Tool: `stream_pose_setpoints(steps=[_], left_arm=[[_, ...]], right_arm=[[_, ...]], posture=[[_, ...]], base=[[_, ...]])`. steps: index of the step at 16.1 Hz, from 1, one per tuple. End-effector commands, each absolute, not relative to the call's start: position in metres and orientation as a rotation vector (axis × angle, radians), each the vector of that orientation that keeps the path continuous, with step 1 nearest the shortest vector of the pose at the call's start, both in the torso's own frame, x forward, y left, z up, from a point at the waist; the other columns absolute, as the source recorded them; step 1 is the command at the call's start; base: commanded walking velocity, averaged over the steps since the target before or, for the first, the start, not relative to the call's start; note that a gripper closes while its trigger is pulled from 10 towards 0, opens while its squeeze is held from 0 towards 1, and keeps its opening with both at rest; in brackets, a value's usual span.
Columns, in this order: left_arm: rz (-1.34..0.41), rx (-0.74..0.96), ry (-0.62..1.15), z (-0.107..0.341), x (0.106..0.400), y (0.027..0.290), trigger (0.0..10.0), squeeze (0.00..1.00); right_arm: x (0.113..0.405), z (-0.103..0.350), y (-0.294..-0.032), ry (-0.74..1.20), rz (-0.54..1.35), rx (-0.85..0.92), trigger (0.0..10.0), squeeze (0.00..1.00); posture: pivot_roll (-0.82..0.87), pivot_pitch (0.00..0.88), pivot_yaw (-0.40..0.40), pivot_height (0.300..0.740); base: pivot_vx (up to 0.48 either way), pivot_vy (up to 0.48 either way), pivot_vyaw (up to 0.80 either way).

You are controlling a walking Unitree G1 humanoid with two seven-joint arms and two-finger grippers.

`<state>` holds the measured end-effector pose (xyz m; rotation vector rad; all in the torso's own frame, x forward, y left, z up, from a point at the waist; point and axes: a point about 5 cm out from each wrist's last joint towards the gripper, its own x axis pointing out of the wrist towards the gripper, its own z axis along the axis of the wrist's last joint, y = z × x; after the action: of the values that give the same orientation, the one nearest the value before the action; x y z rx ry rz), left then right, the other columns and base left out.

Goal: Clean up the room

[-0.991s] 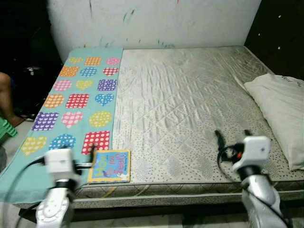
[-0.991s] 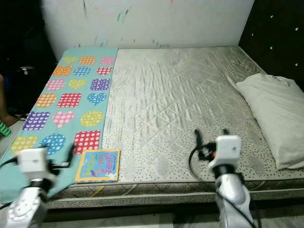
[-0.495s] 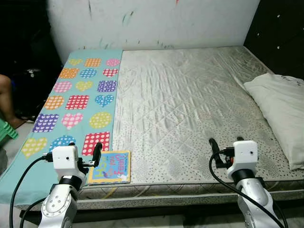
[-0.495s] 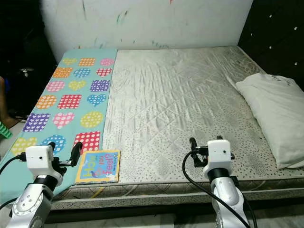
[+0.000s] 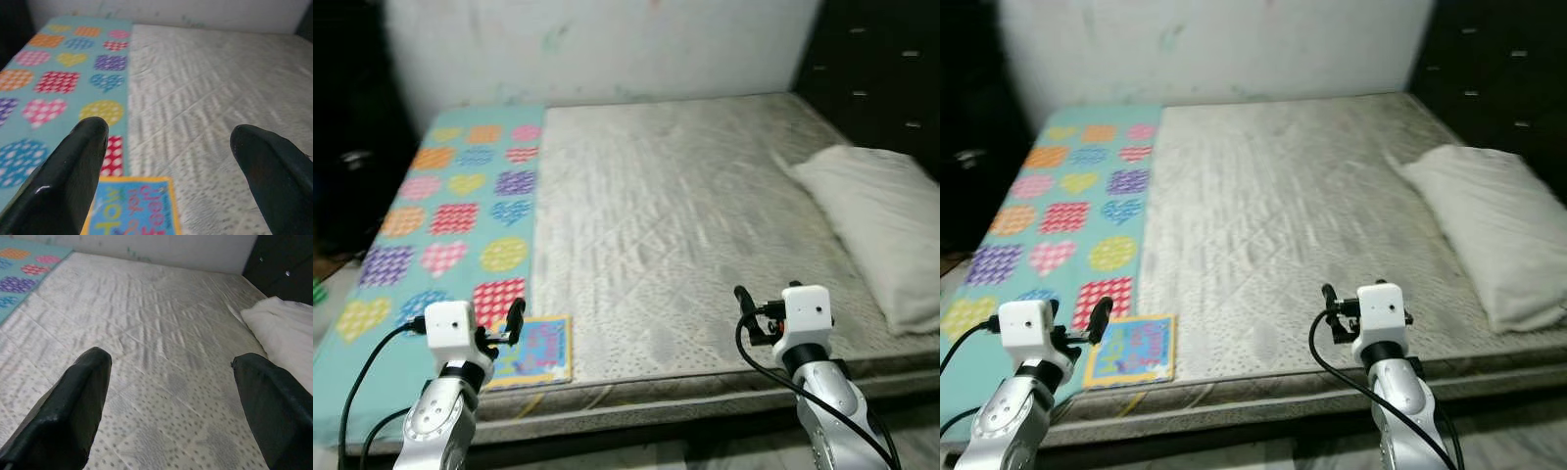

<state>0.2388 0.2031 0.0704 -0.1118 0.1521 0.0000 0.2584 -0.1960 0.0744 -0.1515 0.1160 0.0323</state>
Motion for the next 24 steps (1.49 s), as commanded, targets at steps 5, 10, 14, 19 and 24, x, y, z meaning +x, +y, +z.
stream_pose_setpoints(steps=[5, 10, 14, 19, 24], left_arm=[[-0.017, -0.109, 0.177, 0.068, 0.239, 0.203, 10.0, 0.00], [-0.061, -0.129, 0.158, 0.070, 0.239, 0.198, 10.0, 0.00], [-0.087, -0.151, 0.134, 0.073, 0.238, 0.196, 10.0, 0.00], [-0.101, -0.151, 0.136, 0.073, 0.238, 0.195, 10.0, 0.00], [-0.104, -0.146, 0.142, 0.073, 0.237, 0.194, 10.0, 0.00]], right_arm=[[0.262, 0.077, -0.194, 0.115, 0.049, -0.157, 10.0, 0.00], [0.262, 0.077, -0.193, 0.112, 0.060, -0.168, 10.0, 0.00], [0.262, 0.077, -0.192, 0.107, 0.071, -0.181, 10.0, 0.00], [0.262, 0.077, -0.189, 0.107, 0.087, -0.197, 10.0, 0.00], [0.263, 0.078, -0.189, 0.104, 0.092, -0.199, 10.0, 0.00]], posture=[[-0.19, 0.000, 0.044, 0.740], [-0.19, 0.003, 0.044, 0.740], [-0.19, 0.007, 0.042, 0.740], [-0.19, 0.010, 0.043, 0.740], [-0.19, 0.014, 0.044, 0.740]], base=[[0.000, 0.475, 0.00], [0.000, 0.094, 0.00], [0.066, 0.000, 0.00], [0.317, 0.000, 0.00], [0.338, 0.000, 0.00]])
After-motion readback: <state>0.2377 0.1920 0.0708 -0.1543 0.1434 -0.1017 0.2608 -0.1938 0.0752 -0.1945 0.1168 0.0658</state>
